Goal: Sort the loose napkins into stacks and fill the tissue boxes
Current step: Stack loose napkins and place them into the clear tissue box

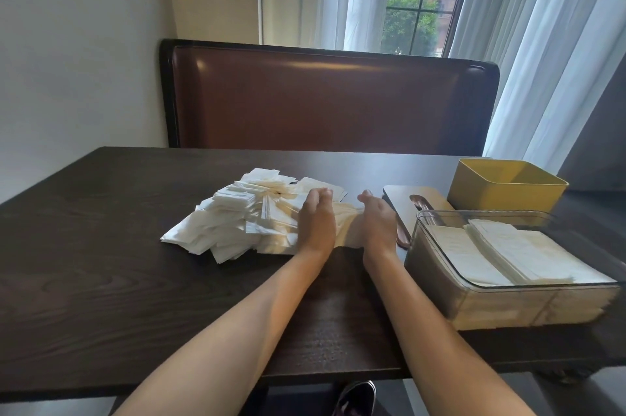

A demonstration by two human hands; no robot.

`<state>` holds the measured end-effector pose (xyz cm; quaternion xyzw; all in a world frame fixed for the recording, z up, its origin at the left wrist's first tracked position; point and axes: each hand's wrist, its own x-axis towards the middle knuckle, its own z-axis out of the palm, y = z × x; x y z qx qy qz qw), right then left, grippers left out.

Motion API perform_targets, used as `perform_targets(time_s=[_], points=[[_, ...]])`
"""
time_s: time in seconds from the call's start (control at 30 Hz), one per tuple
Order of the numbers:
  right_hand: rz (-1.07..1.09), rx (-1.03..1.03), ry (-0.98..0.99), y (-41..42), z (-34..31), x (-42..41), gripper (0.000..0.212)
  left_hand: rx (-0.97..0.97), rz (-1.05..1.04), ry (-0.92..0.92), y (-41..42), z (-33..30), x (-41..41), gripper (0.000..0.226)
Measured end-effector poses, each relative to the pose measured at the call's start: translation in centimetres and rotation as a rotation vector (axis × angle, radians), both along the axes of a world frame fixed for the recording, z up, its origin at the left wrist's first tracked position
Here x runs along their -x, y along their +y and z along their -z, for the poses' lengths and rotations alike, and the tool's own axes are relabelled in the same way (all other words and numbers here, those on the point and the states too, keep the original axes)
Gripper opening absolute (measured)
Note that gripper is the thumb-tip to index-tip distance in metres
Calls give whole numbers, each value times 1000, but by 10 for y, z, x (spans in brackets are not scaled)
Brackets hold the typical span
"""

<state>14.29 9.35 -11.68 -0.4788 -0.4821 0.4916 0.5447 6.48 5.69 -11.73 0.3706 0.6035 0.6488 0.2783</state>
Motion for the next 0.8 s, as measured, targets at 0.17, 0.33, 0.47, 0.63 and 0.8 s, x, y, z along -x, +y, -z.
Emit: perform_targets(time_s=[0.17, 0.33, 0.47, 0.63, 0.8], points=[[77, -80, -79, -4, 1, -1, 35, -89, -27, 15, -4, -1, -4, 35], [250, -89, -98, -1, 2, -5, 46, -67, 199, 54, -24, -2, -9, 52], [277, -79, -51, -3, 2, -6, 48, -34, 332, 191, -33, 2, 0, 55], [267, -44, 19, -2, 2, -6, 45, -49, 205, 532, -37, 12, 13, 42], [97, -84, 55, -4, -4, -3, 28, -125, 59, 461, -36, 3, 18, 29]])
